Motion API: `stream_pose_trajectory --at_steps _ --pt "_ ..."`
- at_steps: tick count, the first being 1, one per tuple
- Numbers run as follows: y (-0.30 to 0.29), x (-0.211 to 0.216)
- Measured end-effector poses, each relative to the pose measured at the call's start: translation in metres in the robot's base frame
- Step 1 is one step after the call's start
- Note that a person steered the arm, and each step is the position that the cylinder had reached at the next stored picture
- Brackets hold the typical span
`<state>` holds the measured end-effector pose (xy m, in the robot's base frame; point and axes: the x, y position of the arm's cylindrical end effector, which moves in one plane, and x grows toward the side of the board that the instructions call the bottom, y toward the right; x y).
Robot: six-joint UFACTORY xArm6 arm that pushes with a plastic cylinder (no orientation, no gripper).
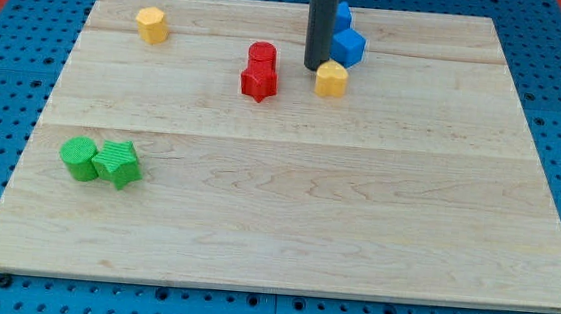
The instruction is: Place the red circle to the left side of the red star
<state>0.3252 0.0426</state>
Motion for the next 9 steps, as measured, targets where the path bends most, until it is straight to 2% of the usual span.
stream_pose_trajectory --at_steps 1,2,3,4,5,6,7,8,9 --pt "0.043 -0.009" --pt "0.043 -0.059" --pt "0.04 -0.03" --pt "-0.034 0.0" --pt "-0.022 -0.037" --pt "-0.056 -0.036" --pt "-0.09 0.013" --pt "-0.09 0.056" --pt "-0.117 0.015"
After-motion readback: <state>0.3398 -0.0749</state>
